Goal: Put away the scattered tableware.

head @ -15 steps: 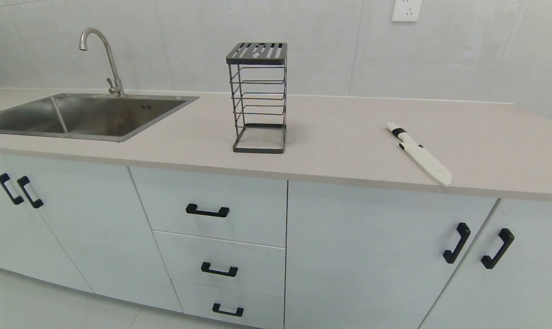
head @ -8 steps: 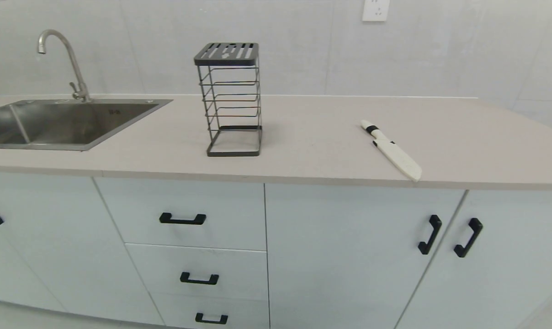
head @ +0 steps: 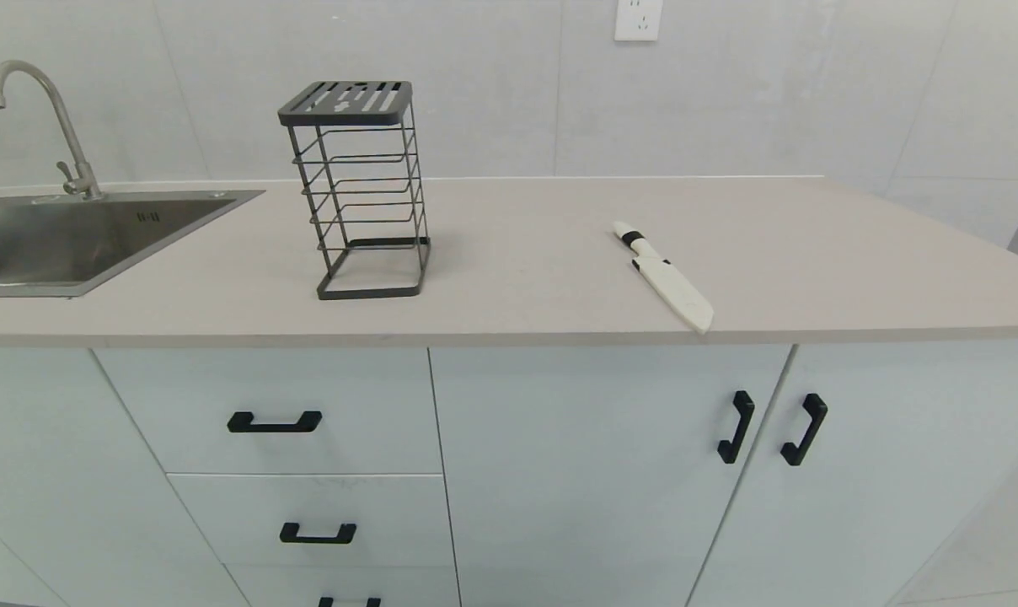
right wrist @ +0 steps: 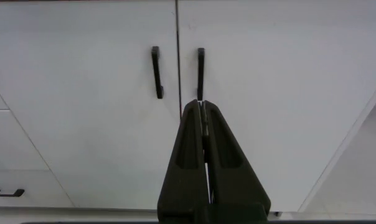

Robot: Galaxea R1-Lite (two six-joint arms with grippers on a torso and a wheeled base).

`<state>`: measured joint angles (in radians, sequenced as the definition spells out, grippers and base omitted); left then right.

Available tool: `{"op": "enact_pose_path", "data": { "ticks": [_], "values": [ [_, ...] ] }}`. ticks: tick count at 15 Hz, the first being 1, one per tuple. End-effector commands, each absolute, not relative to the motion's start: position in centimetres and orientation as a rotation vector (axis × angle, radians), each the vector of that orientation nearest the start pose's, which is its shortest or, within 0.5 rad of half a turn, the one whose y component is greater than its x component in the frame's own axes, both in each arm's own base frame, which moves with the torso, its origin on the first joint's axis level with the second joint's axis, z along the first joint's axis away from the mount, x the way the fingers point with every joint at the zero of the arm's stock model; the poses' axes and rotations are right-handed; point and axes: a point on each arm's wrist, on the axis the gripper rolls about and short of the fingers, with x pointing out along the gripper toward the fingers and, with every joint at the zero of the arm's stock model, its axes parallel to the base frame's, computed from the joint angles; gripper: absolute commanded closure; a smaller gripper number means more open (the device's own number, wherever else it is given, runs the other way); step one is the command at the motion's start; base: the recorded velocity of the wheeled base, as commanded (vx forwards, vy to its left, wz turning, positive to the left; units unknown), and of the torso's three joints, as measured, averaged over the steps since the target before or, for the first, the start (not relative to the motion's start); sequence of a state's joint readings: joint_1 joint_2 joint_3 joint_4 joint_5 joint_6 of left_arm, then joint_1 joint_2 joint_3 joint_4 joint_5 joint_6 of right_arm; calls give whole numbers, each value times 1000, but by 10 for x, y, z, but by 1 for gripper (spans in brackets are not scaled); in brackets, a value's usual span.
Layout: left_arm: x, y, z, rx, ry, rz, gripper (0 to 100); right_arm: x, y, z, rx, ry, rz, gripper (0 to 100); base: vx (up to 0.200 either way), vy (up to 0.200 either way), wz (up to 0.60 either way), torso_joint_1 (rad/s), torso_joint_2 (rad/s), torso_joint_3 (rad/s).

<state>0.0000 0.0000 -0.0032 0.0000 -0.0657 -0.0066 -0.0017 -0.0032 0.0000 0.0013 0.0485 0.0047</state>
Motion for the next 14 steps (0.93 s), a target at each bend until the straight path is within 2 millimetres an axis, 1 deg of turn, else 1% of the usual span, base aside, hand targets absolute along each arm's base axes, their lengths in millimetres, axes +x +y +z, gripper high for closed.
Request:
{"op": "enact_pose_path", "data": {
  "ticks": [1,2,8,11,14],
  "values": [
    [-23,-1,76,-8,-3,-66,0,-23,1,75,5,2,48,100,0,-200,0,7,2,2],
    [-23,-1,76,-8,-3,-66,0,-23,1,75,6,2,48,100,0,-200,0,7,2,-7],
    [-23,-1,76,-9,-3,-66,0,-23,1,75,5,2,48,100,200,0,0,-1,4,4],
    [-23,0,76,-26,-5,-2,0,-23,1,75,5,2,48,100,0,0,0,0,0,0],
    [-23,0,76,-26,-3,-2,0,-23,1,75,6,2,48,100,0,0,0,0,0,0]
  ]
}}
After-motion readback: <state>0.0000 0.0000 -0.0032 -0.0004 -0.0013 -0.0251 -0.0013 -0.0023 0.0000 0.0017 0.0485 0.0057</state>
